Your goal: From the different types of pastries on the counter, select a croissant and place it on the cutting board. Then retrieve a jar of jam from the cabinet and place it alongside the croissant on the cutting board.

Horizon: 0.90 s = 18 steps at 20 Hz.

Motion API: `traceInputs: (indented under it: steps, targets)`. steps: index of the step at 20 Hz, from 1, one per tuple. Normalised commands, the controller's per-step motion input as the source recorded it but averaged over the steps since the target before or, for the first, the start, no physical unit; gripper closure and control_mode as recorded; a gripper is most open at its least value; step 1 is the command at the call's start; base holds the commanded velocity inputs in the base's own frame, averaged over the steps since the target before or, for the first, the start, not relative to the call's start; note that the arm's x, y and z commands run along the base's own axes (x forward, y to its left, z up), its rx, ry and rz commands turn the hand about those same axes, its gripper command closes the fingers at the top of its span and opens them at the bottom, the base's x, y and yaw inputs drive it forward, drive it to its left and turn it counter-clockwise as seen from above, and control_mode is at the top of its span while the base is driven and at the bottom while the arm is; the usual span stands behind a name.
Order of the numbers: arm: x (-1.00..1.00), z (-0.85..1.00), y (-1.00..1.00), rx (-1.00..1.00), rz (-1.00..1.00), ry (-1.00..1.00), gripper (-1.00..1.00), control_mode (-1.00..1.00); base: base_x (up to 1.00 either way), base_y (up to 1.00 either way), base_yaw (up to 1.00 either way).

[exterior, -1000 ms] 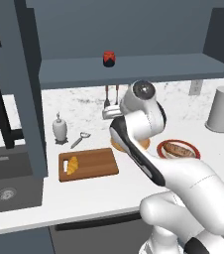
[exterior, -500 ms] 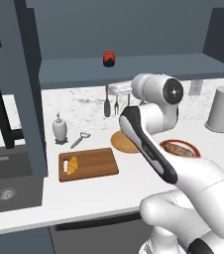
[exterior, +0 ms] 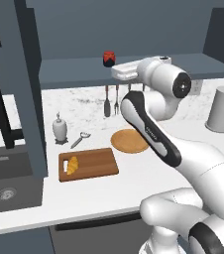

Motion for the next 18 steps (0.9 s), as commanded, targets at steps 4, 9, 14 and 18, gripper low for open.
traceInputs:
  steps: [4, 9, 14, 18]
  targets:
    - [0.10, -0.04, 0.00, 0.00, 0.00, 0.00, -1.00, -1.00, 0.00, 0.00, 0.00]
    - [0.48, 0.00, -0.04, 0.00, 0.00, 0.06, -1.00, -1.00, 0.00, 0.00, 0.00]
    - [0.63, 0.00, -0.06, 0.00, 0.00, 0.04, -1.00, -1.00, 0.00, 0.00, 0.00]
    - [0.66, 0.00, 0.00, 0.00, 0.00, 0.05, -1.00, -1.00, 0.00, 0.00, 0.00]
